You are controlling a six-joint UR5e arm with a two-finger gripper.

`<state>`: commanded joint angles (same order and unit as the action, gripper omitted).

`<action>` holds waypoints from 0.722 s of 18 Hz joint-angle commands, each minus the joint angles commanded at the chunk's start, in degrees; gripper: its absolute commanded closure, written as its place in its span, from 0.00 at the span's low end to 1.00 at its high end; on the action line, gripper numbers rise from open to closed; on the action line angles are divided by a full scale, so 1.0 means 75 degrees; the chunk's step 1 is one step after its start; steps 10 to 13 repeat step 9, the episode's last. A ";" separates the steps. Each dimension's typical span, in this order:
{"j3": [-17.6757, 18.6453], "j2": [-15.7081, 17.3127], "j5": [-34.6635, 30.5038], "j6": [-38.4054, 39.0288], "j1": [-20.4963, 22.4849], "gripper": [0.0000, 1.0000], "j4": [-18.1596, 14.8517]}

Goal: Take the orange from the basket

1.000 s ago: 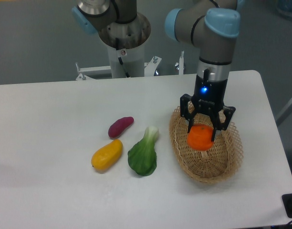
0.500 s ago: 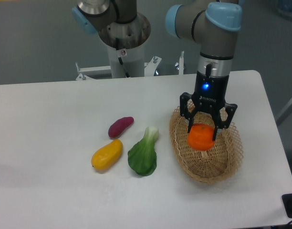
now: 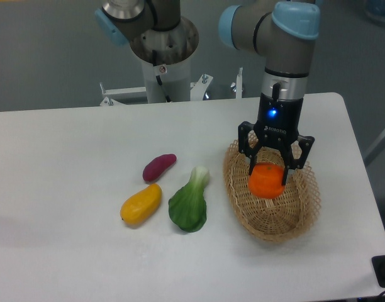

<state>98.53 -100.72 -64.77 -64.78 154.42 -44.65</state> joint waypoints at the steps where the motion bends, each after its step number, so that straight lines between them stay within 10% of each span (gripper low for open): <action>1: 0.0000 0.0000 0.0011 0.0000 -0.0012 0.33 0.0000; 13: 0.0012 0.0000 0.0011 -0.0035 0.0000 0.33 0.0000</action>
